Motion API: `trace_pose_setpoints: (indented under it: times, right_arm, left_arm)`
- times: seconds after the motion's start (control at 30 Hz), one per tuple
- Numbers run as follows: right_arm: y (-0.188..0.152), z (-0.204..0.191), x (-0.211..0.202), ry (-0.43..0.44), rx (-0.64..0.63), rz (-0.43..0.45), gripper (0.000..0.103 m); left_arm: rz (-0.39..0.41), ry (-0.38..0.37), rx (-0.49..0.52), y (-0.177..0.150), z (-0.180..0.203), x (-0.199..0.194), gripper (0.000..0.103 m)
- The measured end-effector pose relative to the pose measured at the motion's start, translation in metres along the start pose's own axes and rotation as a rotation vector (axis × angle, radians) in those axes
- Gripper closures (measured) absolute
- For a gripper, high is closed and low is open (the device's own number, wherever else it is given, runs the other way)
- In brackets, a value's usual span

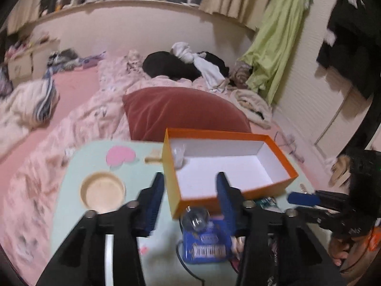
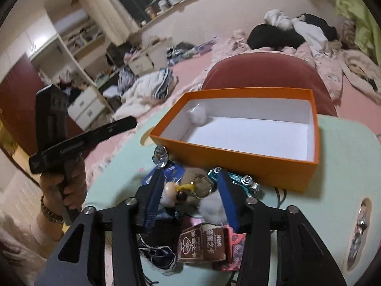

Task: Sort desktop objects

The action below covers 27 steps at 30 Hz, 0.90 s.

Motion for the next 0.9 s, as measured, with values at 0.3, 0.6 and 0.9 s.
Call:
trace_pose_setpoints:
  times: [0.3,0.6,0.9]
  right_arm:
    - [0.000,0.018,0.000,0.012,0.087,0.018,0.054]
    - [-0.002,0.027,0.001,0.031,0.106,0.013,0.054]
    - [-0.003,0.035,0.000,0.058,0.139,0.011,0.054]
  left_arm:
    - [-0.274,0.136,0.333,0.025,0.029,0.070,0.078]
    - [-0.393,0.316,0.400,0.026,0.019,0.136,0.064]
    - [-0.439,0.363,0.413,0.021,0.015,0.144,0.091]
Point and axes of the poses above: each gripper's, at about its wrist camera, not at the fingertips, and x roughly the way its jaws point, z to its right, y to its top, the point moved 9 cm from there along x, roughly the way its jaws point, and after that the axes turned 3 degrees about x, right-handed, at the moved point
